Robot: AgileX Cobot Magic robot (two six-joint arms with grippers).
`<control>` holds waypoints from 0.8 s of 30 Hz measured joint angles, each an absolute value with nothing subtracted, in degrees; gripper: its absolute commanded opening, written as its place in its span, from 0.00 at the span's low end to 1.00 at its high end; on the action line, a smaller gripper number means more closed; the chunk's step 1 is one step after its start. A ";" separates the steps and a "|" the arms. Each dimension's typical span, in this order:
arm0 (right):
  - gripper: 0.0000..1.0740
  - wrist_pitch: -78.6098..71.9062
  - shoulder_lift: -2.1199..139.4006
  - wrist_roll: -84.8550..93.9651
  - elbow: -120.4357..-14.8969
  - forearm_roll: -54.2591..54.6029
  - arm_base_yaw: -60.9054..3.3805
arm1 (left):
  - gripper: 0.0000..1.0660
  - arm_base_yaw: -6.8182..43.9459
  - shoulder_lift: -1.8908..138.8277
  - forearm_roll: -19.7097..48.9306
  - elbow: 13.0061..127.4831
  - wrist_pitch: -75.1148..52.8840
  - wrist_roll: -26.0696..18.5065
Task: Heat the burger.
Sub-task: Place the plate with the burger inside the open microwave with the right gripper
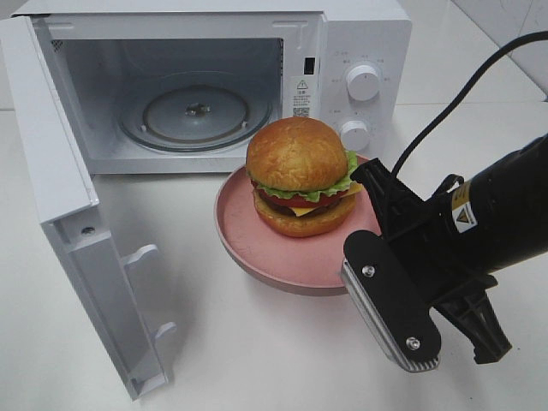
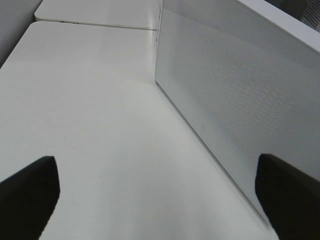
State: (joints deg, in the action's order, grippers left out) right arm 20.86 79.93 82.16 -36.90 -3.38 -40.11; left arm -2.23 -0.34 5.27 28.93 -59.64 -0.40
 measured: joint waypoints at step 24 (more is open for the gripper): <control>0.00 17.76 80.10 79.58 -36.90 -3.84 -40.11 | 0.94 -2.23 -0.34 5.27 28.93 -59.64 -0.40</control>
State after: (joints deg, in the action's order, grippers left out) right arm 17.76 80.10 79.58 -36.90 -3.84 -40.11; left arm -2.23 -0.34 5.27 28.93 -59.64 -0.40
